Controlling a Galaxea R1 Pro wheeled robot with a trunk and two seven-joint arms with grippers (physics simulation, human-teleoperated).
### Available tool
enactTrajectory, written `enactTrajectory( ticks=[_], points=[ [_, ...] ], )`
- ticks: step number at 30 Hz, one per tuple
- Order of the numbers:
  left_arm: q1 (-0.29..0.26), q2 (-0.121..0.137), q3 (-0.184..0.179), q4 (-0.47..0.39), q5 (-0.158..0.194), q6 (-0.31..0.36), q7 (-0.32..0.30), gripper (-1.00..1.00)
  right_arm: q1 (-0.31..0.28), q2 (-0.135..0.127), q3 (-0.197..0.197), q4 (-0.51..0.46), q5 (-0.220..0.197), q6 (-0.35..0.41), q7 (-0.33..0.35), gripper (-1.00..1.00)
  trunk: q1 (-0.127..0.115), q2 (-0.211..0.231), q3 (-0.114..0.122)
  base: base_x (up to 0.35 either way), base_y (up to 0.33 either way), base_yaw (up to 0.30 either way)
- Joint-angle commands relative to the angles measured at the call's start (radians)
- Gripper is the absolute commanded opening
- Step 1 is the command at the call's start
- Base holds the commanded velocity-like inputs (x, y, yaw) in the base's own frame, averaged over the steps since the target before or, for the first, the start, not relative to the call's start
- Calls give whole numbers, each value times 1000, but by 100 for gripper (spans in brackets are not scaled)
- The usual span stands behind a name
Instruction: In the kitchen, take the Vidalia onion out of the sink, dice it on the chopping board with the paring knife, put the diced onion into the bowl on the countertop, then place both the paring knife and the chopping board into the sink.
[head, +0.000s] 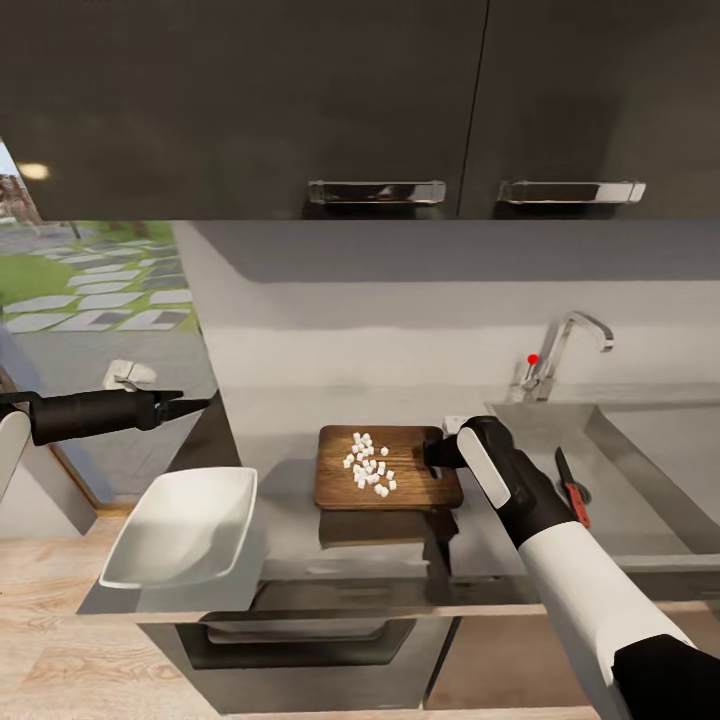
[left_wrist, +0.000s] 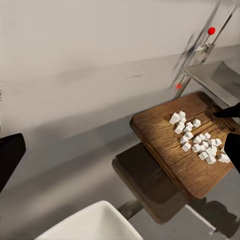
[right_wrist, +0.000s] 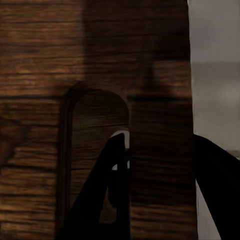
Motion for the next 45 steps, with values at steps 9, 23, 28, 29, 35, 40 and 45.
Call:
enactTrajectory(
  ticks=[9, 23, 28, 29, 35, 40, 45],
  points=[
    [-1, -1, -1, 0, -2, 3, -5, 100, -1, 0, 2, -1, -11, 2, -9, -100, 0, -1, -1, 0, 0, 122],
    [-1, -1, -1, 0, -3, 3, -5, 100, -1, 0, 2, -1, -11, 2, -9, -100, 0, -1, 9, 0, 0, 8],
    [-1, -2, -1, 0, -3, 3, -5, 100, -1, 0, 2, -1, -11, 2, -9, -100, 0, -1, 17, 0, 0, 0],
    [-1, -2, -1, 0, -3, 3, -5, 100, -1, 0, 2, -1, -11, 2, -9, -100, 0, -1, 18, 0, 0, 0],
    [-1, -2, -1, 0, -3, 3, -5, 100, -1, 0, 2, -1, -11, 2, -9, -100, 0, -1, 28, 0, 0, 0],
    [-1, -2, -1, 0, -4, 3, -5, 100, -1, 0, 2, -1, -11, 2, -9, -100, 0, -1, 36, 0, 0, 35],
    [-1, -2, -1, 0, -3, 3, -5, 100, -1, 0, 2, -1, -11, 2, -9, -100, 0, -1, 42, 0, 0, 186]
  ],
)
